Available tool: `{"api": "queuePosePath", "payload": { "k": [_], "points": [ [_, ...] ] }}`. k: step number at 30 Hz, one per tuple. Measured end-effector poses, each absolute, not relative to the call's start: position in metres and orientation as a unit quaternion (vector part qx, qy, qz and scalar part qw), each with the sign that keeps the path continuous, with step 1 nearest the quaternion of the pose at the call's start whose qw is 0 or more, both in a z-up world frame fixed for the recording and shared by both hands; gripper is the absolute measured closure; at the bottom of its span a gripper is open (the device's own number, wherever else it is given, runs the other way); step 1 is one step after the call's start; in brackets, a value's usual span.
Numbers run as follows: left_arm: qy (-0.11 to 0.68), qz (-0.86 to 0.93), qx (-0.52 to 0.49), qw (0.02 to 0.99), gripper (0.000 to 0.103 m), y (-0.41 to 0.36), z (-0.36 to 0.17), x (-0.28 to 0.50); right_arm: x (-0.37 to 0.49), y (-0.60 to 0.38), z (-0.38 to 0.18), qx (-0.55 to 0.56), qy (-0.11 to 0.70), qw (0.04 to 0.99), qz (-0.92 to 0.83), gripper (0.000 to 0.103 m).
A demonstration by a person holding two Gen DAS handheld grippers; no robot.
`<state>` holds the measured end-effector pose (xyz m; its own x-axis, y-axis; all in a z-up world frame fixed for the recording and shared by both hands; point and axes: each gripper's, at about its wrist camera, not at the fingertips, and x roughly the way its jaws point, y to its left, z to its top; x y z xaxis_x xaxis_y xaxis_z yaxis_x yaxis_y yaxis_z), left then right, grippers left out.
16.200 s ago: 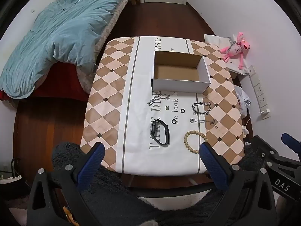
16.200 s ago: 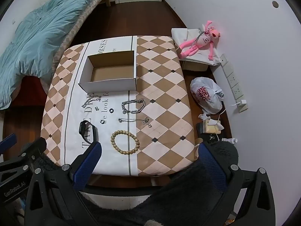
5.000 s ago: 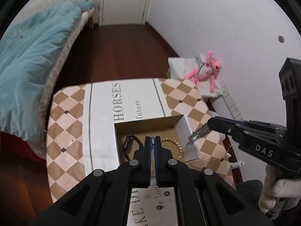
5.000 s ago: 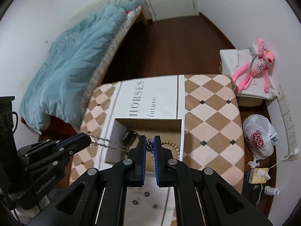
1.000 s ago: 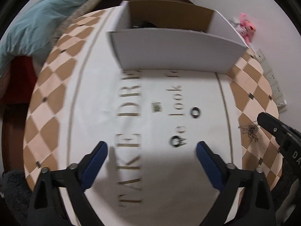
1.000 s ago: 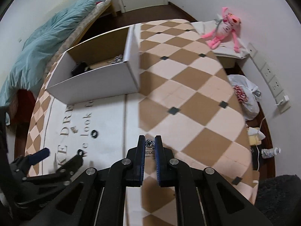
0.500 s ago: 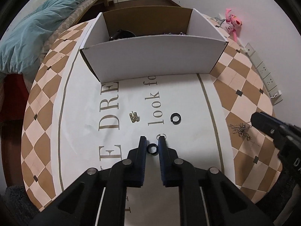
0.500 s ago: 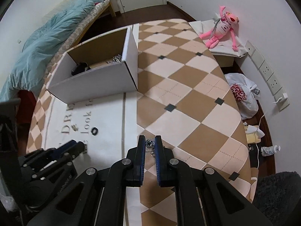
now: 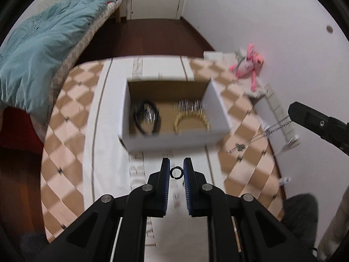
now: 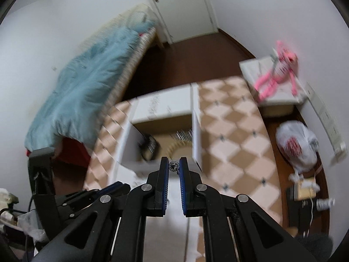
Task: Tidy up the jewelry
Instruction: 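Carry the necklace and black ring into the box and open both tools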
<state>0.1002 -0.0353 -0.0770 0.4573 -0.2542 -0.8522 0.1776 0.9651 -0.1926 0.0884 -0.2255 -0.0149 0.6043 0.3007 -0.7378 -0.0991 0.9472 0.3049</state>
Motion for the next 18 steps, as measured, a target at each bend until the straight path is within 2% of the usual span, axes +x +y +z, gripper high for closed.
{"api": "queuePosePath", "payload": {
  "k": [7, 12, 18],
  "points": [
    [0.493, -0.137, -0.048, 0.858, 0.093, -0.022, -0.044, 0.159, 0.150, -0.207, 0.013, 0.090, 0.424, 0.891, 0.135, 0.093],
    [0.517, -0.147, -0.054, 0.842, 0.093, -0.018, -0.056, 0.196, 0.191, -0.197, -0.016, 0.090, 0.474, 0.863, 0.146, 0.093],
    [0.565, -0.162, -0.067, 0.807, 0.093, -0.024, -0.096, 0.231, 0.220, -0.187, -0.070, 0.096, 0.540, 0.822, 0.155, 0.093]
  ]
}}
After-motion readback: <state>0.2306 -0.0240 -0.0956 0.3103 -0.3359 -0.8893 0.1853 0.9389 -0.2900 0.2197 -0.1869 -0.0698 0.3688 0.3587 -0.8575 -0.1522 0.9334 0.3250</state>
